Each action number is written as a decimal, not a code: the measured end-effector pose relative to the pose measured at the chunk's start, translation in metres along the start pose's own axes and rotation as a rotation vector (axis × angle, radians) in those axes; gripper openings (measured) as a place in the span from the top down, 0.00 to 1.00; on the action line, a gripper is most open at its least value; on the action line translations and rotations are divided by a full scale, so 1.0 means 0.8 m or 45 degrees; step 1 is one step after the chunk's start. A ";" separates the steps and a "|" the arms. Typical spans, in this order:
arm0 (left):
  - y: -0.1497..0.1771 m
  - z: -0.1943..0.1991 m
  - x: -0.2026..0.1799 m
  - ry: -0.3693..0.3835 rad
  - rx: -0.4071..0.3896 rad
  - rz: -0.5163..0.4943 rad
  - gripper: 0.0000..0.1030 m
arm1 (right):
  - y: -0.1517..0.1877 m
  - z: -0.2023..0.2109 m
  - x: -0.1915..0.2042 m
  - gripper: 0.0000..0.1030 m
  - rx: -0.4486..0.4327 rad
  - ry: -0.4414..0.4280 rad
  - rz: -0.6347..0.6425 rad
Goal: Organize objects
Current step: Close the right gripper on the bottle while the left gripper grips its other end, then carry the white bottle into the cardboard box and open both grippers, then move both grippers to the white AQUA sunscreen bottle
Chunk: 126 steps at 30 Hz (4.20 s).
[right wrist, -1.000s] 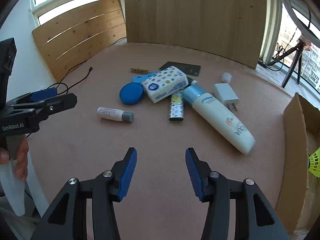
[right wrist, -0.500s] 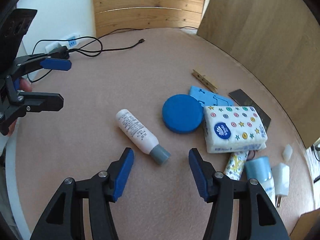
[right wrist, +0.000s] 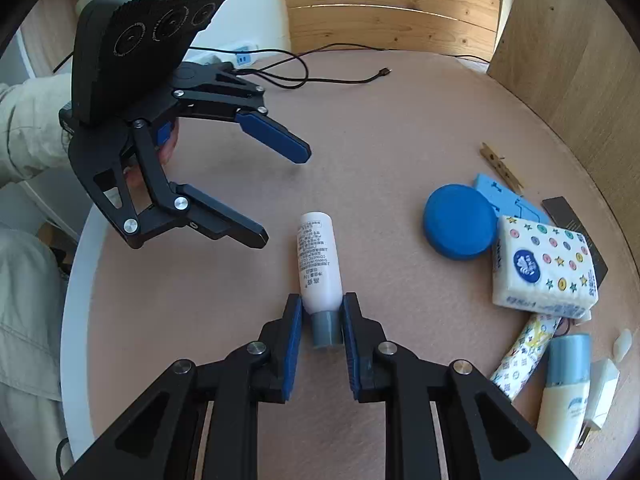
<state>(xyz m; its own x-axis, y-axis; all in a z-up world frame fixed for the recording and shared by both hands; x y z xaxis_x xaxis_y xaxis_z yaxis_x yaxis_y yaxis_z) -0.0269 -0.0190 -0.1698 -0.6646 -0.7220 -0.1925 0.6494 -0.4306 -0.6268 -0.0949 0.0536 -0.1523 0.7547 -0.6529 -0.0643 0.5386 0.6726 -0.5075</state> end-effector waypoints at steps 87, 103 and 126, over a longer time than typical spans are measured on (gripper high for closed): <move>-0.276 -0.193 -0.452 0.160 0.114 -0.749 0.29 | 0.378 0.350 -0.118 0.75 -0.123 0.305 0.177; -0.187 -0.071 -0.280 -0.016 -0.062 -0.409 0.09 | 0.256 0.317 -0.116 0.41 -0.091 0.536 -0.142; -0.002 0.062 -0.127 -0.132 -0.182 0.002 0.03 | 0.142 0.066 -0.169 0.61 0.456 0.360 -0.313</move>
<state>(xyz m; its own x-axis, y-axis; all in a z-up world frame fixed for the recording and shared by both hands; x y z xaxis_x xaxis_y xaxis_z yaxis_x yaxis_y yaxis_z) 0.0578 0.0282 -0.1116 -0.6169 -0.7780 -0.1192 0.5864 -0.3533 -0.7289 -0.1163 0.2369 -0.1558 0.4856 -0.8419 -0.2354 0.8190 0.5323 -0.2143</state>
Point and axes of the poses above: each gripper's, at about its wrist camera, not at the fingertips, and z roughly against the way its jaws point, x to its left, y to its underside, the point moved 6 cm from there along -z, roughly the way its jaws point, and after that the axes turned 9 degrees about y, right-handed, at the moved point
